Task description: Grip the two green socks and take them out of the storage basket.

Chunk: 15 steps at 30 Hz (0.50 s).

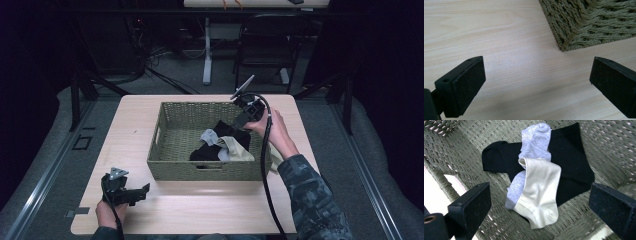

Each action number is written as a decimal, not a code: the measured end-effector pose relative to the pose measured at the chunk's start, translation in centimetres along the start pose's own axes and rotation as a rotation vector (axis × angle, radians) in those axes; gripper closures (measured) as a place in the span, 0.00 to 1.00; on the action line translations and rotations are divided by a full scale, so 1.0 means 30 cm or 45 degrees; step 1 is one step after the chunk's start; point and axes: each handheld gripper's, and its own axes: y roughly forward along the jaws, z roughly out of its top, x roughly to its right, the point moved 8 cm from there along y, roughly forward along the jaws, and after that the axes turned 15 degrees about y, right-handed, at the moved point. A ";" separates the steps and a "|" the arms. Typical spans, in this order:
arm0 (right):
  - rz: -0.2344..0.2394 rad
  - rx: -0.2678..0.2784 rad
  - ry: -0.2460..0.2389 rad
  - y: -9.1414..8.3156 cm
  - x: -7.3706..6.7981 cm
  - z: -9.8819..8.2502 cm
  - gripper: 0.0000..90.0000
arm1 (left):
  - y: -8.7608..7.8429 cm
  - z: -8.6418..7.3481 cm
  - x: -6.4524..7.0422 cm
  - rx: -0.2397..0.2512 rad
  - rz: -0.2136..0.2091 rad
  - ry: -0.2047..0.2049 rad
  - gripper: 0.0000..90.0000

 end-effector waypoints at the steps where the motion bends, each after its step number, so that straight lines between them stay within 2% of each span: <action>1: 0.001 0.005 -0.001 0.008 -0.003 0.001 0.05 | 0.000 0.000 0.000 0.000 0.000 -0.001 0.00; 7: 0.001 -0.025 -0.013 0.056 -0.012 -0.003 0.08 | -0.001 0.000 -0.001 -0.001 -0.001 0.000 0.00; 15: 0.019 -0.042 0.006 0.138 -0.026 -0.017 0.11 | -0.002 0.000 -0.002 0.002 0.002 -0.001 0.00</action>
